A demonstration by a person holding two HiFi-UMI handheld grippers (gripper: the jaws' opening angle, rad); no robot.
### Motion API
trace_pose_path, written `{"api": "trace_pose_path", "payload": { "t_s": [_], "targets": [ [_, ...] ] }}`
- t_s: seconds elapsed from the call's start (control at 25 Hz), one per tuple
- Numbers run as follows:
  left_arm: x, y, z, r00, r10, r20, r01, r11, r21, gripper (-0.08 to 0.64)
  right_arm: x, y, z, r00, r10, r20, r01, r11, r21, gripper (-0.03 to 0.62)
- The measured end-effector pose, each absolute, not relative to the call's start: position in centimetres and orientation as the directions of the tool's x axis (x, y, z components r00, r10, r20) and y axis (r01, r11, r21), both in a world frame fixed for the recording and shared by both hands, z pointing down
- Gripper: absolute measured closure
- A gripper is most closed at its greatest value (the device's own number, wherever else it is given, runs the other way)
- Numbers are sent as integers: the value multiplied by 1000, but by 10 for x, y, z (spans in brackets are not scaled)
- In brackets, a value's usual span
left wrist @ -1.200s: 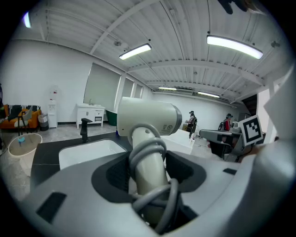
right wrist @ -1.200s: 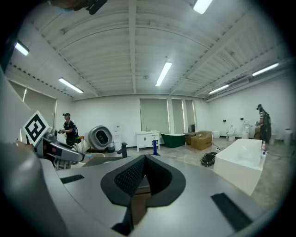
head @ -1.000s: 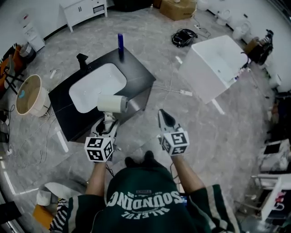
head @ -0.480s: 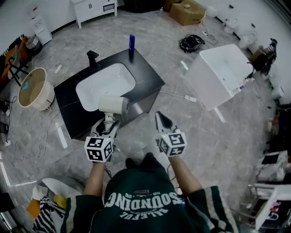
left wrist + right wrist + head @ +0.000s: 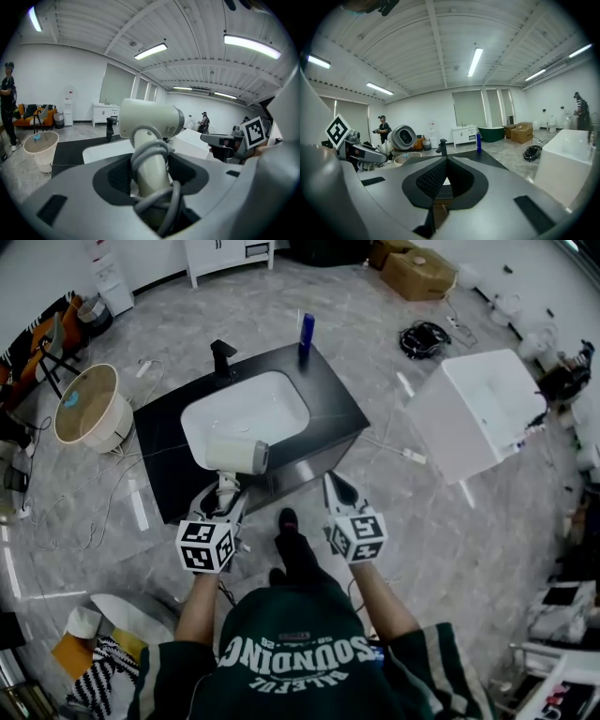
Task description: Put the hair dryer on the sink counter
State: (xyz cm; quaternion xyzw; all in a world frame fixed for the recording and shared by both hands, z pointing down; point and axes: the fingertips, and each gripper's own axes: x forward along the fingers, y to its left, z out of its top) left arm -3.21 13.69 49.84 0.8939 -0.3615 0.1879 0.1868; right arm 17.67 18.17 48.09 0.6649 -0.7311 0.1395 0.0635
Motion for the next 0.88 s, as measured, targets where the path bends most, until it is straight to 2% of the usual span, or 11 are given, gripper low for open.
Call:
{"api": "trace_pose_path", "payload": {
  "t_s": [0.88],
  "targets": [
    [-41, -58, 518, 543, -645, 537, -830, -508, 229, 336, 167, -64, 494, -303, -898, 320, -952, 266, -155, 592]
  ]
}}
